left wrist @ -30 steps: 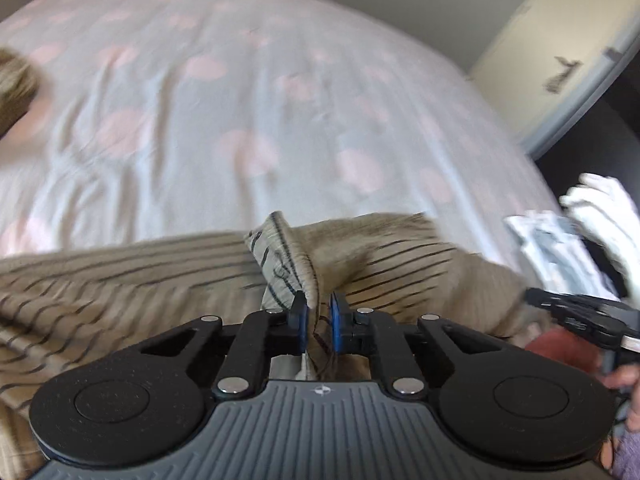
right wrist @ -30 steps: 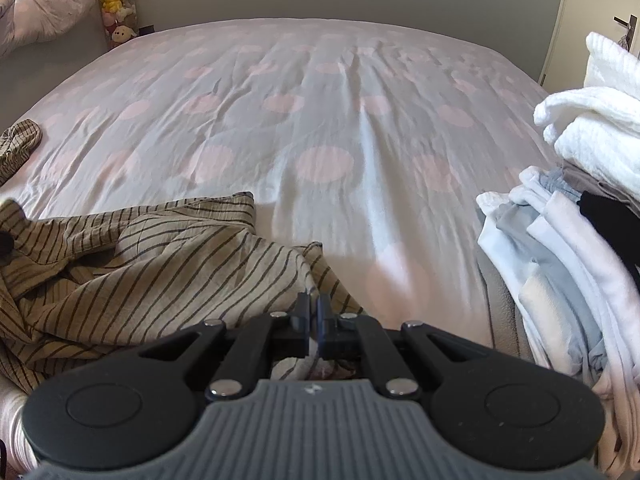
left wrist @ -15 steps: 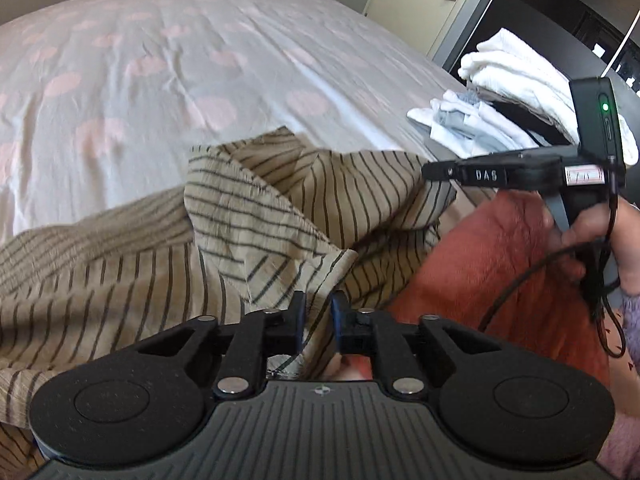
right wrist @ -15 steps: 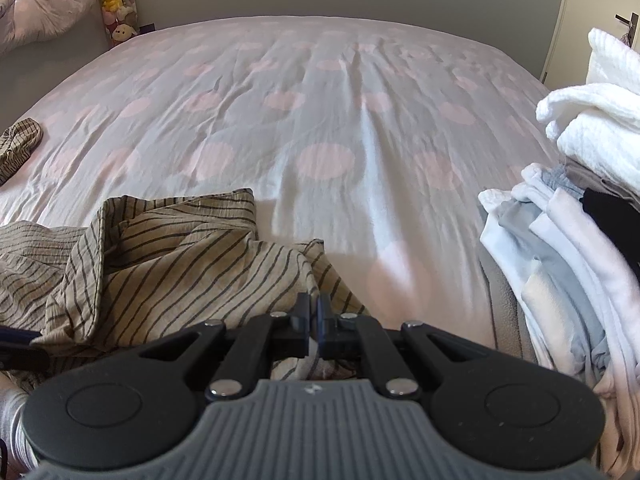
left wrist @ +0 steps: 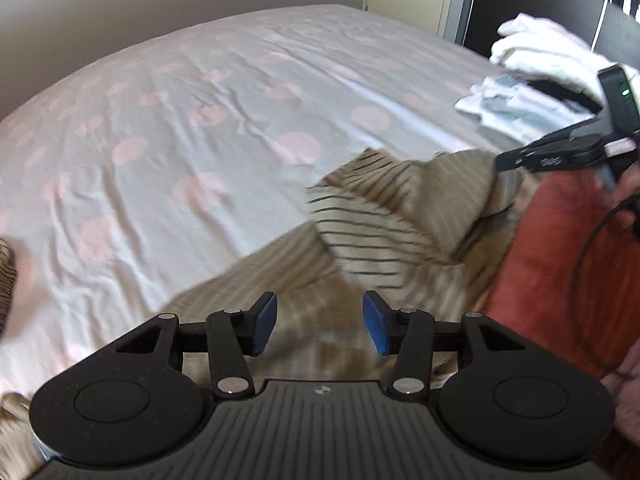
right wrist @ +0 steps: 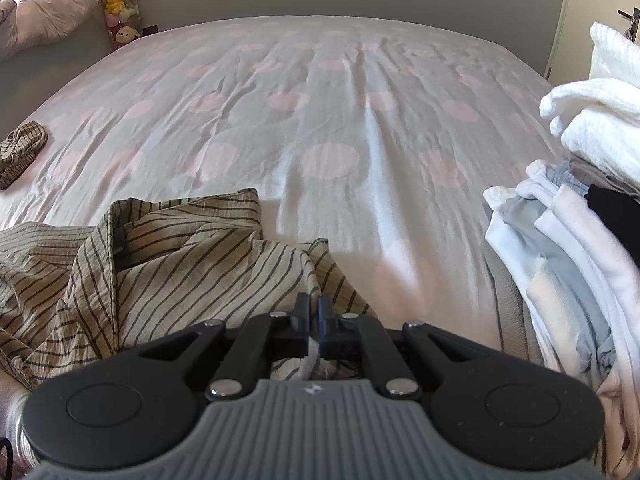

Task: Fold clothes

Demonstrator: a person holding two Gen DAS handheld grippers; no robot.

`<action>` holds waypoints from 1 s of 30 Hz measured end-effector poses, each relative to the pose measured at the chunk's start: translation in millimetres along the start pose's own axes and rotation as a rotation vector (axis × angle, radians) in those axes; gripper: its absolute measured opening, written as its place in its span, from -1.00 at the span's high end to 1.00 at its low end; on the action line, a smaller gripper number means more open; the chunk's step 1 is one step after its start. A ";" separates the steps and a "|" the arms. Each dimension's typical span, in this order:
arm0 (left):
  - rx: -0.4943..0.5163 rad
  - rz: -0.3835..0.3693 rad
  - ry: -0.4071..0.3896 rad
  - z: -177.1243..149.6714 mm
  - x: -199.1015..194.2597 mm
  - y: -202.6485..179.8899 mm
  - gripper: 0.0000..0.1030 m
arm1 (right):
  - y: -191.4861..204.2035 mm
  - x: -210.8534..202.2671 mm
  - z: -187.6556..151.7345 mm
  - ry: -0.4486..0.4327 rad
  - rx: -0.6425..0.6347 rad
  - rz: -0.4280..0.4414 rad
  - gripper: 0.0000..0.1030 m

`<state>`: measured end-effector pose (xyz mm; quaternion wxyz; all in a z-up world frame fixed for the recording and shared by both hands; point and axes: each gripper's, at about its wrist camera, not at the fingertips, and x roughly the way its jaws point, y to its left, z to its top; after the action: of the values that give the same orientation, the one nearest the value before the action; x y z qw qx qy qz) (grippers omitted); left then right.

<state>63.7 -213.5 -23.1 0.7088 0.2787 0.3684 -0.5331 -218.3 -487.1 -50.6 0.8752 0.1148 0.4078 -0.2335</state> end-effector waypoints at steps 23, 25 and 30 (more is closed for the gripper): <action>0.283 0.043 0.155 -16.6 50.0 20.5 0.99 | 1.1 9.0 2.8 0.039 -0.003 0.014 0.82; 0.255 0.043 0.125 -9.7 37.3 24.3 0.99 | 1.5 8.7 3.0 0.039 -0.004 0.013 0.82; 0.223 0.046 0.075 6.6 10.9 26.6 0.99 | 3.8 5.5 3.7 0.033 -0.017 0.008 0.78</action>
<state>92.5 -217.4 -28.2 0.6711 0.3838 0.3265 -0.5438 -211.0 -487.0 -52.4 0.8702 0.1129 0.4238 -0.2246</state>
